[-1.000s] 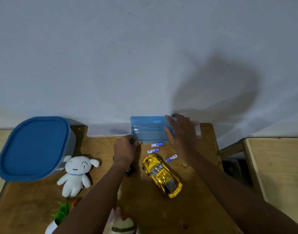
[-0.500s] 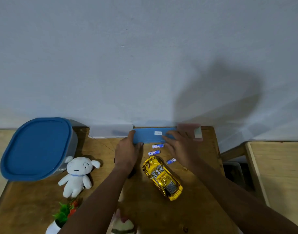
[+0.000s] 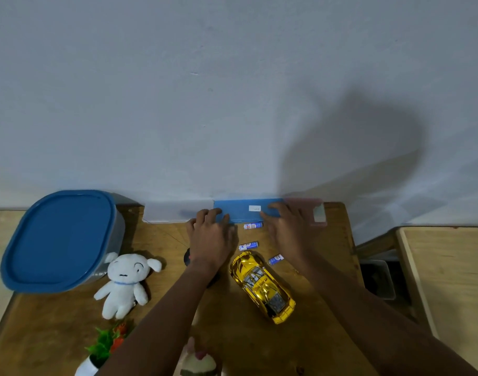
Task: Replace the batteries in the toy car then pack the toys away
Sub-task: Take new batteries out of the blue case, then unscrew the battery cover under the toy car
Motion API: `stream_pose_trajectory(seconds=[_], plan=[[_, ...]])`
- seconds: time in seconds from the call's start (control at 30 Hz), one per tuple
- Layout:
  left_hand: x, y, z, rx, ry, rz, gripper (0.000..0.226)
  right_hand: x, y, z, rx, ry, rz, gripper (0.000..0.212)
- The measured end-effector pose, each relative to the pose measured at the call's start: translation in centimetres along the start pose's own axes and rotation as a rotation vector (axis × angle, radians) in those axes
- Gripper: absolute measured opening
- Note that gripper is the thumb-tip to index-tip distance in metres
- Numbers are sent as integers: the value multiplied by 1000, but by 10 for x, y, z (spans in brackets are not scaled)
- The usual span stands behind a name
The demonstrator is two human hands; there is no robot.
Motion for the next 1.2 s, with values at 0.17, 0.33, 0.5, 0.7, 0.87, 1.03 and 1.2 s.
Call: stream_pose_trajectory(seconds=[0.17,0.33,0.5,0.7,0.87,1.03,1.2], plan=[[-22,-24,14,-51,120,257,32,-2,-20,-8,62,-9,-86,30],[-44,-87,64,-349,399,585,24,22,-82,-40,-157,-95,-161,27],[-30,-141,80,-643,371,708,6,61,-149,-63,-290,-240,-114,36],[0,-167,33,-600,77,724,65,93,-180,-74,-362,-318,135,49],[17,-177,6,-569,-16,748,84,110,-188,-81,-346,-386,255,23],[17,-182,14,-560,70,631,66,128,-191,-75,-361,-502,460,26],[22,-188,15,-519,84,603,72,130,-199,-71,-413,-533,434,35]])
Point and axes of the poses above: each hand's wrist, its own z-axis away from the middle knuckle, its own x-axis out of the palm, y = z × x, the point moved 7 cm from there along -z, towards the middle knuckle, and after that the axes turned 12 degrees about -z, right-handed, at the moved point
